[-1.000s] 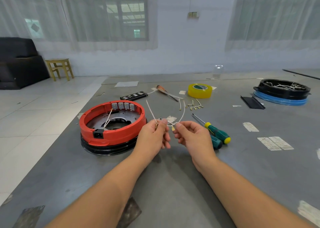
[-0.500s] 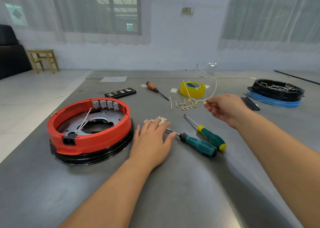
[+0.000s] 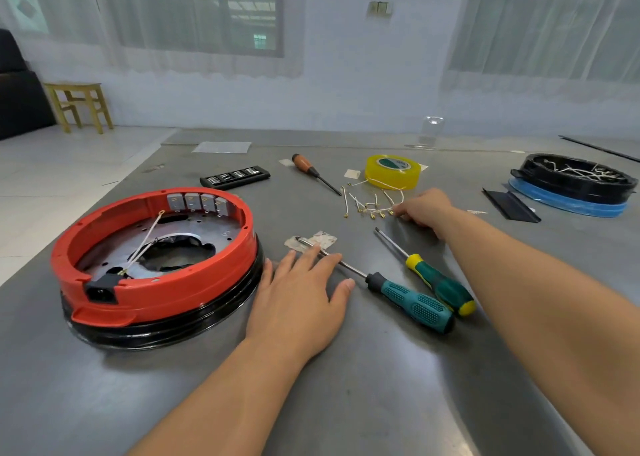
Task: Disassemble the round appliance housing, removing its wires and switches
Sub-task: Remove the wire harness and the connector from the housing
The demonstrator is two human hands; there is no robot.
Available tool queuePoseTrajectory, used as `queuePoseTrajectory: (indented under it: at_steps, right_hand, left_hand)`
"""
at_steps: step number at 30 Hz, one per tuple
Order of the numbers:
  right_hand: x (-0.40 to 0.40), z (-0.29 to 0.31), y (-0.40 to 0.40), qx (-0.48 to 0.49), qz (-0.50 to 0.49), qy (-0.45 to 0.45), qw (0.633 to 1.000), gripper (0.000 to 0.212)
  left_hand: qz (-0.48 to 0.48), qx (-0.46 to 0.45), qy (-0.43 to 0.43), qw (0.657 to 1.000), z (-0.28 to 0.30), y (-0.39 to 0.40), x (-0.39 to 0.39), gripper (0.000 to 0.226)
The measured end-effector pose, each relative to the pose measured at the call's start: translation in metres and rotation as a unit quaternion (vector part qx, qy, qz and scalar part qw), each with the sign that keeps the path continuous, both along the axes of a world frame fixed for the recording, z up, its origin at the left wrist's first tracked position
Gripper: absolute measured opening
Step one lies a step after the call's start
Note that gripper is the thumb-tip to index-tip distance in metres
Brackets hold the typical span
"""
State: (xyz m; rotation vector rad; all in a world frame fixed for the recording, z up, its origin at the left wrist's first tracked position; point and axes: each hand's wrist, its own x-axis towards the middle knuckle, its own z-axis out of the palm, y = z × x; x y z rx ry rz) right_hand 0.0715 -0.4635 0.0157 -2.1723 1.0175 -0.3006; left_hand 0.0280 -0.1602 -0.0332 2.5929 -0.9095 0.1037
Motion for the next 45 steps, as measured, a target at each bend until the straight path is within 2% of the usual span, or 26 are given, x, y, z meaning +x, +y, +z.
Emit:
queuePoseTrajectory:
  at_steps: [3,7,9,14,17,20,23,27,31,34,37,40,42,45]
  right_hand:
    - [-0.015,-0.005,-0.002,-0.079,0.041,0.001,0.996,0.032]
    - [-0.039,-0.022,-0.010,-0.169,0.093,-0.085,0.978,0.035]
    - [-0.040,-0.029,-0.010,-0.199,0.141,-0.097,0.965,0.034]
    - [-0.020,-0.036,-0.006,-0.299,0.232,0.025,0.925,0.039]
    - [-0.017,-0.036,-0.009,-0.306,0.241,0.068,0.918,0.043]
    - [-0.023,-0.034,-0.005,-0.282,0.241,0.019,0.928,0.043]
    - [-0.036,-0.029,0.000,-0.213,0.209,-0.097,0.950,0.039]
    - [-0.065,-0.026,0.005,-0.104,0.149,-0.193,0.964,0.032]
    - [-0.095,-0.024,0.018,0.007,0.088,-0.286,0.954,0.023]
    - [-0.120,-0.021,0.035,0.018,0.040,-0.337,0.941,0.022]
    - [-0.138,-0.009,0.063,-0.082,0.018,-0.377,0.923,0.019]
    - [-0.142,0.012,0.116,-0.191,0.069,-0.414,0.887,0.016]
    - [-0.134,0.017,0.156,-0.215,0.110,-0.436,0.867,0.015]
    - [-0.115,0.009,0.213,-0.204,0.169,-0.432,0.862,0.015]
  left_hand:
    - [-0.002,0.003,0.001,1.000,0.000,0.000,0.000,0.057]
    - [0.001,0.006,-0.003,1.000,0.000,-0.001,-0.002,0.057]
    - [0.002,0.007,-0.004,1.000,0.000,-0.001,-0.003,0.057]
    - [0.003,0.005,0.000,1.000,-0.001,-0.002,-0.002,0.057]
    - [0.002,0.007,-0.004,1.000,-0.001,-0.003,-0.002,0.057]
    - [-0.001,0.007,0.000,1.000,0.000,-0.002,-0.002,0.057]
    - [-0.005,0.008,0.003,1.000,0.001,0.000,-0.002,0.058]
    - [-0.010,0.008,0.010,1.000,0.002,0.001,-0.001,0.057]
    - [-0.012,0.004,0.016,1.000,0.004,0.002,-0.001,0.058]
    - [-0.033,-0.030,0.012,0.999,0.011,0.005,-0.004,0.057]
    - [-0.072,-0.103,-0.035,0.991,0.019,0.011,-0.012,0.048]
    - [-0.065,-0.133,-0.140,0.979,0.029,0.024,-0.024,0.036]
    - [-0.047,-0.153,-0.222,0.962,0.034,0.034,-0.031,0.026]
    - [-0.060,-0.149,-0.354,0.921,0.031,0.060,-0.030,0.020]
